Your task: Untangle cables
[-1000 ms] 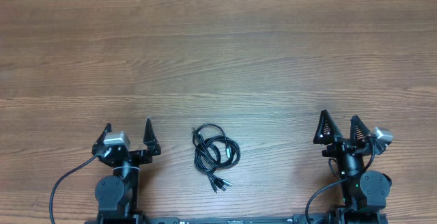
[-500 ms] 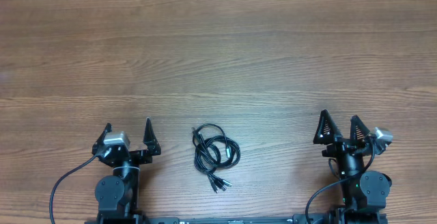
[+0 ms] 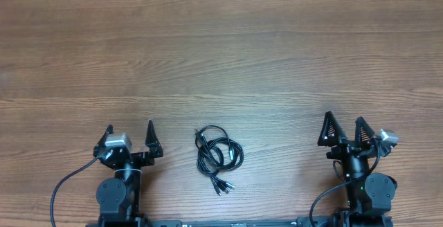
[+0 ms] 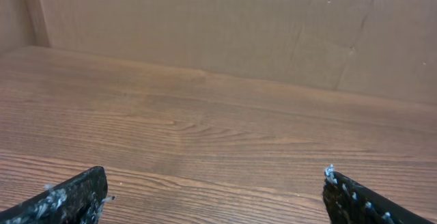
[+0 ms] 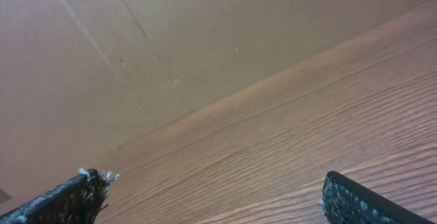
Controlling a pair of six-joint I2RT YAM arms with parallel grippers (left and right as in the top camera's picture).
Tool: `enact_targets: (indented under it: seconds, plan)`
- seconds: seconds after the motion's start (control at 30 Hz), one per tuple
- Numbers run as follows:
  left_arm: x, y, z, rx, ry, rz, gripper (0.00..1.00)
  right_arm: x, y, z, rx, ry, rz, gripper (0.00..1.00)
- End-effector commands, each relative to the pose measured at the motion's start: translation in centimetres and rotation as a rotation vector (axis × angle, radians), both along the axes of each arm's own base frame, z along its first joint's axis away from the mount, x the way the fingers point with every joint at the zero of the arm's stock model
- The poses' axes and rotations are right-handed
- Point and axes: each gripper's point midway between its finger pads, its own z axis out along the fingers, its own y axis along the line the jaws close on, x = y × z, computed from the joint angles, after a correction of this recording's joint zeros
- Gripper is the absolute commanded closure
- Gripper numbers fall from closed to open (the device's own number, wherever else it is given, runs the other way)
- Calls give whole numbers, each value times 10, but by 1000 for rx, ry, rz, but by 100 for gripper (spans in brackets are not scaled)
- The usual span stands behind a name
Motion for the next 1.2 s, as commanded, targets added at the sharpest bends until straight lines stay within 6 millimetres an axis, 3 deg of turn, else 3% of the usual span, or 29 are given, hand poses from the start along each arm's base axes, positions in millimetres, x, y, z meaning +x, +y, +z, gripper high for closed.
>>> enact_targets:
  seconds: [0.0,0.63,0.83,1.17]
  plan:
    - [0,1,0,18,-5,2,0,0,-1,-2,-8,-2,-5,0]
    - [0,-1,-1,18,1,-9,0,0,-1,-2,-8,-2,-5,0]
    - [-6,-2,-4,16,102,-17,0,0,-1,-2,-8,-2,-5,0]
    - [-12,-3,32,32,227,-29,0,0,0,-2,-8,-2,-5,0]
